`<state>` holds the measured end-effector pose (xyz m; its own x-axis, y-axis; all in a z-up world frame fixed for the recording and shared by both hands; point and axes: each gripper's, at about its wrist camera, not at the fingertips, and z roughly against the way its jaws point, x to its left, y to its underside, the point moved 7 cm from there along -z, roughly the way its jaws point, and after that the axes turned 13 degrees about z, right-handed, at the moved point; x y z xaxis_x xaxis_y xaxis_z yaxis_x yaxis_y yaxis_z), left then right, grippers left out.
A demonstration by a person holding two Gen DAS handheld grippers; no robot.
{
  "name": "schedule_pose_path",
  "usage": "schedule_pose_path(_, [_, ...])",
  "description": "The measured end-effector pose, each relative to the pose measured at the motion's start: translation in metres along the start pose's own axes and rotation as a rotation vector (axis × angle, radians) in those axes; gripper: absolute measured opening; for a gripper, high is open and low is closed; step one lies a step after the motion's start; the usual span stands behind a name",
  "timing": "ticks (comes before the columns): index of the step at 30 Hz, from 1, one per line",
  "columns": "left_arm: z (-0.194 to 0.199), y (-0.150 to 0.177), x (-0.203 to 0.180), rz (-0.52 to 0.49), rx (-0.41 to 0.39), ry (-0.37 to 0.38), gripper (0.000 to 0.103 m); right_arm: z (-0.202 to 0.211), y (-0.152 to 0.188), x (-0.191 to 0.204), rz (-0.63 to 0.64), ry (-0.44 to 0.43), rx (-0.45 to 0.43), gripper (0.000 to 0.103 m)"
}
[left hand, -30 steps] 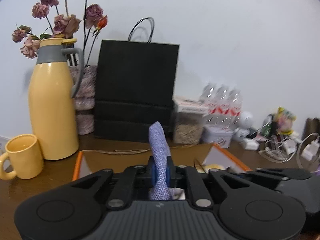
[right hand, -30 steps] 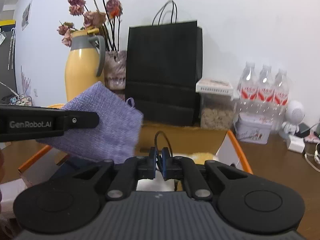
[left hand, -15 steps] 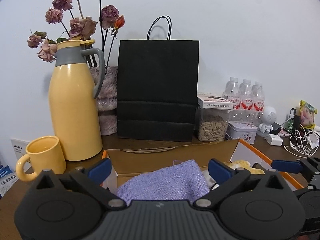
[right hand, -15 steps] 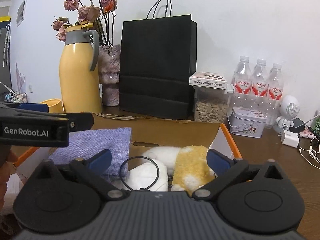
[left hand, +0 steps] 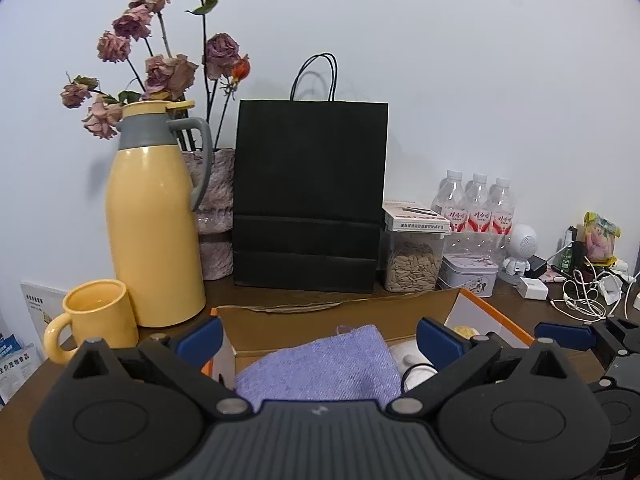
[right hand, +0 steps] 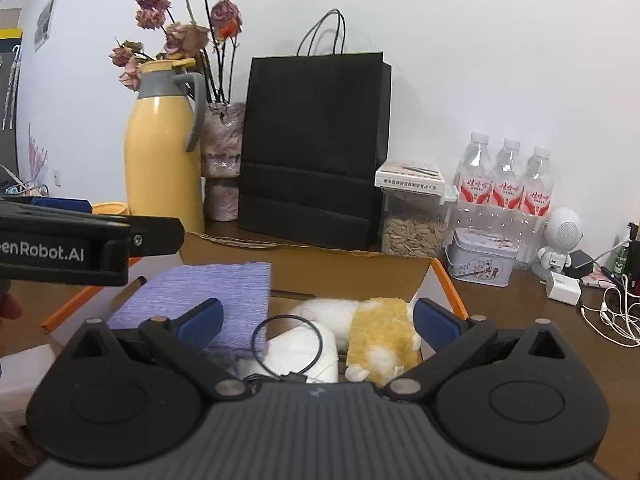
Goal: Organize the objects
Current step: 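Carry the pouch and charger into the box and open both tools, then withdraw both tools from the box back to the table items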
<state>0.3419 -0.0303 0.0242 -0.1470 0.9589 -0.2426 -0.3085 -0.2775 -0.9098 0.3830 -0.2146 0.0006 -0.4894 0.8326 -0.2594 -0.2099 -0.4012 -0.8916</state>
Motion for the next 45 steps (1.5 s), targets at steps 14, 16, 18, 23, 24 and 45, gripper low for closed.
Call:
schedule_pose_path(14, [0.054,0.014,0.025,0.011,0.025,-0.004,0.103,0.049,0.016,0.030,-0.004,-0.004,0.025,0.103])
schedule_pose_path(16, [0.060,0.017,0.029,0.008,0.031,-0.013,0.103,0.055,0.020,0.033,-0.007,-0.005,0.030,0.103])
schedule_pose_path(18, [0.067,0.019,0.034,0.005,0.034,-0.021,0.103,0.061,0.023,0.037,-0.011,-0.007,0.037,0.103])
schedule_pose_path(23, [0.086,0.024,0.047,-0.002,0.043,-0.041,0.103,0.074,0.037,0.047,-0.017,-0.014,0.069,0.103])
schedule_pose_path(24, [0.089,0.026,0.050,-0.003,0.046,-0.044,0.103,0.076,0.039,0.049,-0.018,-0.017,0.075,0.103])
schedule_pose_path(45, [0.113,0.080,0.128,-0.038,0.237,-0.145,0.103,0.100,0.105,0.084,-0.016,-0.071,0.252,0.103])
